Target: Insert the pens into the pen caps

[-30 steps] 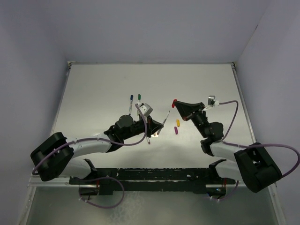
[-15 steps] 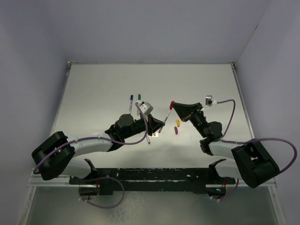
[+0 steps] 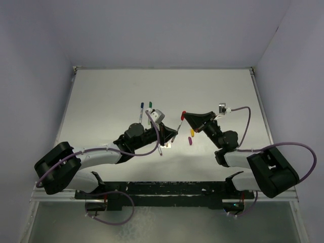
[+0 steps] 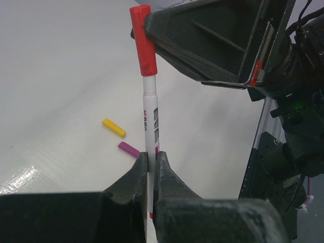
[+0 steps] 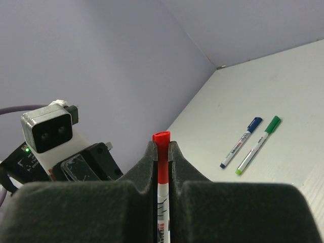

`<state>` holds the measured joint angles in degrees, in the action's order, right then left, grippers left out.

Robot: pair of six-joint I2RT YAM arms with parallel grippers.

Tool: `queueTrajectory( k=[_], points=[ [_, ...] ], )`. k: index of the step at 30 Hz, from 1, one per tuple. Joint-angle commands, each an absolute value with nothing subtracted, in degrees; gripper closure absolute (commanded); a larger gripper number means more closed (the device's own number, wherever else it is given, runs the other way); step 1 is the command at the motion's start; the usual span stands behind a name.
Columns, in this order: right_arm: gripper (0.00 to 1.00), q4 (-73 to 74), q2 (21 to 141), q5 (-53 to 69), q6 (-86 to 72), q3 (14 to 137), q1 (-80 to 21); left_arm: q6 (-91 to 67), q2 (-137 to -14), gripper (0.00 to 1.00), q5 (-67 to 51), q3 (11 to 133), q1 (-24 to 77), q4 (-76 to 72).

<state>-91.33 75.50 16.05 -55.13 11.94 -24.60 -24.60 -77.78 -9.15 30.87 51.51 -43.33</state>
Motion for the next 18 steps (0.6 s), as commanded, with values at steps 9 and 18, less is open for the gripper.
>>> queueTrajectory(
  k=[9,18],
  points=[
    [1.00,-96.7,81.2,23.5,-56.0,14.6,-26.3,-25.6,-75.7,1.00,-4.4,36.2,51.4,-53.7],
    [1.00,-92.0,84.5,27.0,-55.1,16.3,-27.3,-21.0,-74.3,1.00,0.0,40.9,50.5,-49.0]
  ],
)
